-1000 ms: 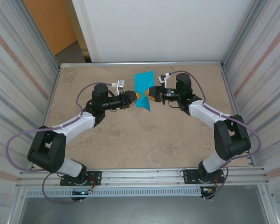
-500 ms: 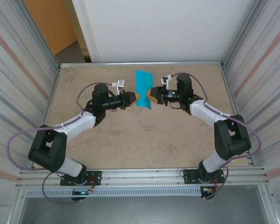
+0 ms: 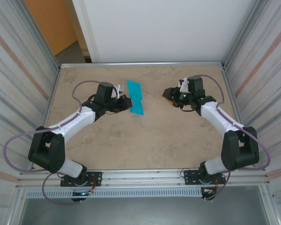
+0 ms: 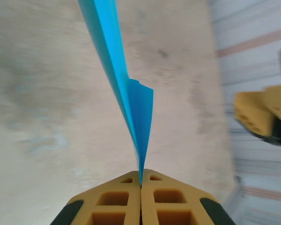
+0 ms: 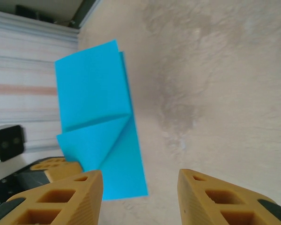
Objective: Fold a paper plane with a square sheet of paper (pick it up from the middle)
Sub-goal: Turn over the paper at the center of the table.
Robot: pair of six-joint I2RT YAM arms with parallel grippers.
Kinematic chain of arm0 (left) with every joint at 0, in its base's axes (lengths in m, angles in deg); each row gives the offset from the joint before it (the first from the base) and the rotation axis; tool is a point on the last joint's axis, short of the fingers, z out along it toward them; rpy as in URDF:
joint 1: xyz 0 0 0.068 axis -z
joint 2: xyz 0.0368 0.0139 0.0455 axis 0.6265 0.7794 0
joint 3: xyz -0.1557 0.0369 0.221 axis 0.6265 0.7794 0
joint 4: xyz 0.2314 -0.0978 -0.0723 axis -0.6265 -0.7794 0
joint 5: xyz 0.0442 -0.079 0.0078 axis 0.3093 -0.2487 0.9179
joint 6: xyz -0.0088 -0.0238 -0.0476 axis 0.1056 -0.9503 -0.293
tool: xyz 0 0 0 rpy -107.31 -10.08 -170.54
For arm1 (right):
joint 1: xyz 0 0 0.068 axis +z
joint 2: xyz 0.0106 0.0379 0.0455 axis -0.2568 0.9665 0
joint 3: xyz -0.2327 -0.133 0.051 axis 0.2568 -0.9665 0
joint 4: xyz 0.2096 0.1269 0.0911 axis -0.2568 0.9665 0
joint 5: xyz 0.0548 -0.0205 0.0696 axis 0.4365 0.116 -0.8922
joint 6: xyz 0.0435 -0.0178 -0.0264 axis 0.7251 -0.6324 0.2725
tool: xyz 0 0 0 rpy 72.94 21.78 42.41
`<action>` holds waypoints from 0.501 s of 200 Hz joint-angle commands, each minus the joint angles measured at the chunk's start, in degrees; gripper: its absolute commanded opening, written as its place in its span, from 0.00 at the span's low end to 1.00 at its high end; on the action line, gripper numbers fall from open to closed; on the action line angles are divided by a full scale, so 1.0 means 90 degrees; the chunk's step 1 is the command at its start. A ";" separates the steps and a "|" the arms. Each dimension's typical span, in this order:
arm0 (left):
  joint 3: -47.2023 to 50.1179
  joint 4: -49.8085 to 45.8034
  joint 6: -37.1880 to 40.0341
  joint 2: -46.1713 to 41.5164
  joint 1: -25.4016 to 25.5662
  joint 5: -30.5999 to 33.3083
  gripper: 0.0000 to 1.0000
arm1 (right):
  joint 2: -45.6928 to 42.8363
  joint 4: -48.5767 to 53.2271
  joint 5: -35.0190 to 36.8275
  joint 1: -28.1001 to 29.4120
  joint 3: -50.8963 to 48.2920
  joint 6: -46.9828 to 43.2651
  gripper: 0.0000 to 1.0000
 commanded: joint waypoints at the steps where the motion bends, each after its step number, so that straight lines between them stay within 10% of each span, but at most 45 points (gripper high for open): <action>1: -0.0747 -0.2440 0.1318 -0.0176 0.0244 0.2308 0.09 | -0.0242 0.0649 0.0702 -0.0024 0.0065 -0.0482 0.46; 51: -0.2639 -0.5252 0.1470 0.1377 0.1278 0.6265 0.10 | -0.0282 0.0824 0.1138 -0.0064 -0.0021 -0.0535 0.46; 100: -0.3404 -0.5426 0.1353 0.2770 0.1809 0.6107 0.11 | -0.0535 0.0898 0.1447 -0.0218 -0.0301 -0.0481 0.46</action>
